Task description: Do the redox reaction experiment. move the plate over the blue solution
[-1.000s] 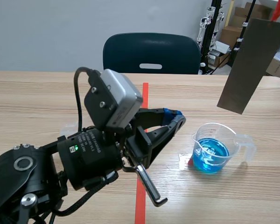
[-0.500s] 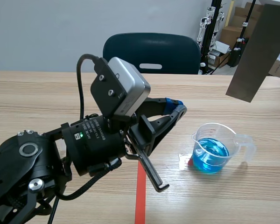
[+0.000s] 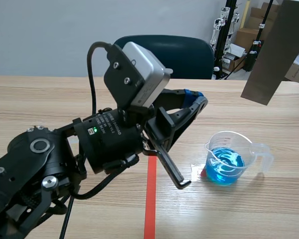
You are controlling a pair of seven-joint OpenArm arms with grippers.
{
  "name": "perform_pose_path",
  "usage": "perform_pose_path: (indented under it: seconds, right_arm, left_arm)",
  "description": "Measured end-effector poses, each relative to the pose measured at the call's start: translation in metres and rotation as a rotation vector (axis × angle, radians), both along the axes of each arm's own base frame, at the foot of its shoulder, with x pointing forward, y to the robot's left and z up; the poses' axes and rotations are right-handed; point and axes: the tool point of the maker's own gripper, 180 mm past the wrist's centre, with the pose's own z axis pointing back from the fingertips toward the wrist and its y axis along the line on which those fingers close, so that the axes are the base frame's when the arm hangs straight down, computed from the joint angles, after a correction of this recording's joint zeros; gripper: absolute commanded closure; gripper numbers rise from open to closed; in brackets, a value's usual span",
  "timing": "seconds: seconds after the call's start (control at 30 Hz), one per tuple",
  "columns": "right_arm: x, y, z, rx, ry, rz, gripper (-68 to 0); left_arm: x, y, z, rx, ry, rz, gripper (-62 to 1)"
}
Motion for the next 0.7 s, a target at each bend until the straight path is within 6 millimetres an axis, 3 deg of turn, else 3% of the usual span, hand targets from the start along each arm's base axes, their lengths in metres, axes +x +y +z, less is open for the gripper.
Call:
perform_pose_path:
  seconds: [0.13, 0.53, 0.7]
  right_arm:
    - [-0.001, 0.002, 0.003, 0.003, -0.001, 0.009, -0.2]
    - [-0.002, 0.01, -0.002, -0.034, 0.024, 0.022, -0.2]
    - [-0.002, 0.011, -0.004, -0.053, 0.032, 0.025, -0.2]
  left_arm:
    - [0.001, -0.009, 0.004, -0.012, -0.001, -0.013, -4.6]
    - [0.015, -0.015, -0.021, 0.092, 0.065, 0.011, -4.6]
    - [0.022, -0.019, -0.022, 0.104, 0.073, 0.019, -4.6]
